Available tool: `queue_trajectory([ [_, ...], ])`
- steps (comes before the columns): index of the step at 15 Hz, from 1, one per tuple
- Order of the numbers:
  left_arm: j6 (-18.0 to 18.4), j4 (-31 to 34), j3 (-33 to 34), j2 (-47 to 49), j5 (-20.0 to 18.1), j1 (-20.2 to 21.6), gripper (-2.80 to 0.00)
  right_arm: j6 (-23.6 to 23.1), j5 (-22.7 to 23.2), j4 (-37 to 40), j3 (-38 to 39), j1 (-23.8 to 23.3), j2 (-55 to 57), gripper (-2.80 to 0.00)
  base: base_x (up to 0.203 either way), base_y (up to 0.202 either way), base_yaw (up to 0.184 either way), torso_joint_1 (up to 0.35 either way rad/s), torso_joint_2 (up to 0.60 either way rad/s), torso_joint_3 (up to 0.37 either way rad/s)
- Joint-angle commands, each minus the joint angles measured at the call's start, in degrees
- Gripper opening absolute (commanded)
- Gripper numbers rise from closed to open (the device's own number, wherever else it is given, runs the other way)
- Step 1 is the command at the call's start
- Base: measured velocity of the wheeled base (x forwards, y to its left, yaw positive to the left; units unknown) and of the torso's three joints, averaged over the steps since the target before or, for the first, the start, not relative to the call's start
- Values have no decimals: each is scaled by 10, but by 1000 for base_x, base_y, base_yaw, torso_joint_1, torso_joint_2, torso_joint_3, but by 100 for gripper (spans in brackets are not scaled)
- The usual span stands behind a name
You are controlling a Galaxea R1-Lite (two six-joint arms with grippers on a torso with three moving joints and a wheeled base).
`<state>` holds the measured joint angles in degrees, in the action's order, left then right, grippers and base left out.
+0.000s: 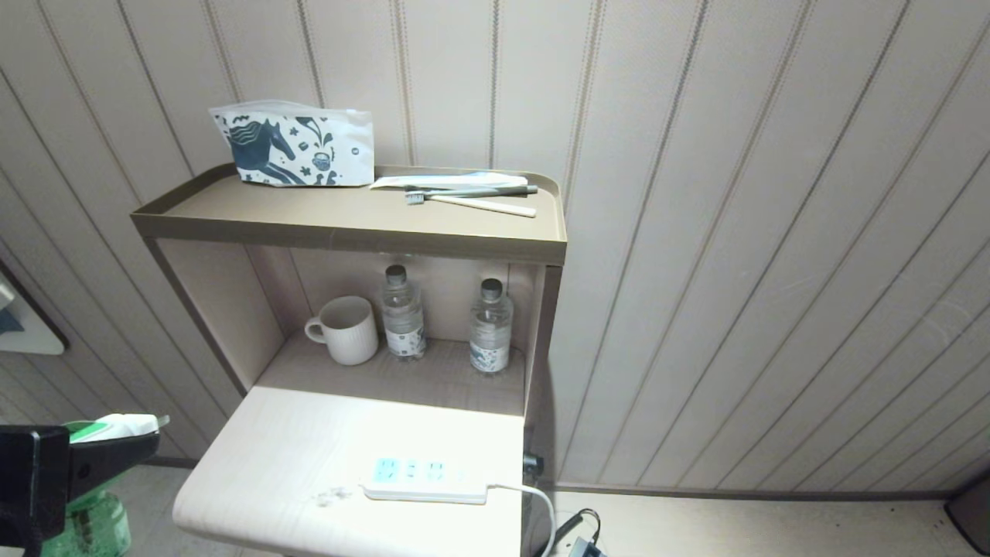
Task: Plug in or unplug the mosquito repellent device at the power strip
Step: Insert the plug into the socket
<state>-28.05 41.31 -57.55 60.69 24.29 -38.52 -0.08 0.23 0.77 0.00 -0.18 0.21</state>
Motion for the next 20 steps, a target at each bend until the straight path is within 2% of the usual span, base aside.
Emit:
queue_trajectory([
  [1,-41,117,-95,87,-29,0,-280,0,0,0,0,0,0,-280,0,0,0,0,0,0],
  [3,-80,228,-180,166,-71,-1,-280,0,0,0,0,0,0,-280,0,0,0,0,0,0],
  [5,-73,309,-258,236,-128,1,-280,0,0,0,0,0,0,-280,0,0,0,0,0,0],
  [9,24,405,-419,395,-243,48,-280,0,0,0,0,0,0,-280,0,0,0,0,0,0],
  [12,91,457,-509,523,-298,66,-280,0,0,0,0,0,0,-280,0,0,0,0,0,0],
  [14,110,444,-525,573,-307,71,-280,0,0,0,0,0,0,-280,0,0,0,0,0,0],
  [16,110,426,-526,608,-297,73,-280,0,0,0,0,0,0,-280,0,0,0,0,0,0],
  [20,77,391,-522,631,-278,74,-280,0,0,0,0,0,0,-280,0,0,0,0,0,0],
])
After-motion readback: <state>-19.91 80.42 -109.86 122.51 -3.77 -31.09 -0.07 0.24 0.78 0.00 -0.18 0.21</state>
